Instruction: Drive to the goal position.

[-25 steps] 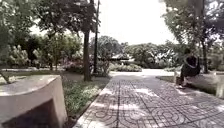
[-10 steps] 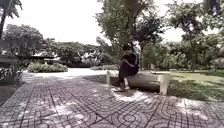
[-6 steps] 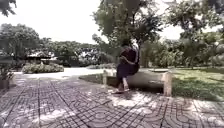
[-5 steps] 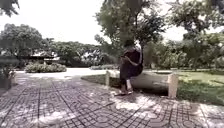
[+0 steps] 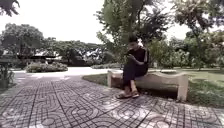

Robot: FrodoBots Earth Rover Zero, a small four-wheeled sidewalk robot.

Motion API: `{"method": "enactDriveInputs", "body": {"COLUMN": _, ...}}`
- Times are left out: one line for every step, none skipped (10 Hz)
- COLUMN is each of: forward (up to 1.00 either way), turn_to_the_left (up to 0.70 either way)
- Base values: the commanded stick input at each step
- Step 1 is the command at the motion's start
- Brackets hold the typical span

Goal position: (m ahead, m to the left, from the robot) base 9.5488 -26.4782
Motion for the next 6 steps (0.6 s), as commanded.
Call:
{"method": "enactDriveInputs", "body": {"forward": 0.62, "turn_to_the_left": 0.24}}
{"method": "enactDriveInputs", "body": {"forward": 0.70, "turn_to_the_left": 0.27}}
{"method": "enactDriveInputs", "body": {"forward": 0.70, "turn_to_the_left": 0.27}}
{"method": "enactDriveInputs", "body": {"forward": 0.70, "turn_to_the_left": 0.27}}
{"method": "enactDriveInputs", "body": {"forward": 0.70, "turn_to_the_left": 0.27}}
{"method": "enactDriveInputs", "body": {"forward": 0.70, "turn_to_the_left": 0.27}}
